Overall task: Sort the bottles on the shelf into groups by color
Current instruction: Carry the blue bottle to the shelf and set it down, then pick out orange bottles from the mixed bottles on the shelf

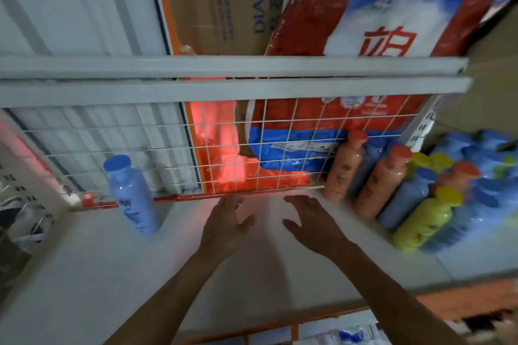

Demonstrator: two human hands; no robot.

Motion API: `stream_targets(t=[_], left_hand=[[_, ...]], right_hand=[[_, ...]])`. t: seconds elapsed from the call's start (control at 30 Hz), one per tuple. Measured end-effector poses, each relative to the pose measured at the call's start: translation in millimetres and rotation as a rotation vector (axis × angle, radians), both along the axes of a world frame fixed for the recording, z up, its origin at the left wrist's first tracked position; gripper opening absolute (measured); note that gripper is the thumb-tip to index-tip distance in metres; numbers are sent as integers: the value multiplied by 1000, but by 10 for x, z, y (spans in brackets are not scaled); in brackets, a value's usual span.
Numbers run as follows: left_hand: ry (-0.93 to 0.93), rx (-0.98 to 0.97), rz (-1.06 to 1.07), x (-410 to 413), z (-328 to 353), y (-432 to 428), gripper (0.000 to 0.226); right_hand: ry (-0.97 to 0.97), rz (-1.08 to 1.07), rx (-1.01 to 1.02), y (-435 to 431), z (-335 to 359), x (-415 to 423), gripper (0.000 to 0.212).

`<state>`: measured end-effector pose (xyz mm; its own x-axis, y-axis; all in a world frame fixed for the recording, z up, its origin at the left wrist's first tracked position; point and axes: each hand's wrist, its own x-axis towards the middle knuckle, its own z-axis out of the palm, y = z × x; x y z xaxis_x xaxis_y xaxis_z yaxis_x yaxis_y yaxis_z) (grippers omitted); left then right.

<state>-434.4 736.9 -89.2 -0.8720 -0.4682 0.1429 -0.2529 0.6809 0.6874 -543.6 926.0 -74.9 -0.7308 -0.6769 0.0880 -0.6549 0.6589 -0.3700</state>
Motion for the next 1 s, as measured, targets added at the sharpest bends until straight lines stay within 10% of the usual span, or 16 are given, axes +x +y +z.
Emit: stream_targets(t=[0.37, 0.67, 1.0], left_hand=[[57, 95, -325, -1309, 450, 1206, 44], [10, 312, -207, -1866, 585, 1605, 81], [-11, 350, -41, -1935, 494, 1587, 65]], right_hand=[[155, -246, -141, 1213, 395, -348, 44], [202, -177, -136, 1327, 342, -523, 48], [174, -112, -128, 1361, 259, -695, 45]])
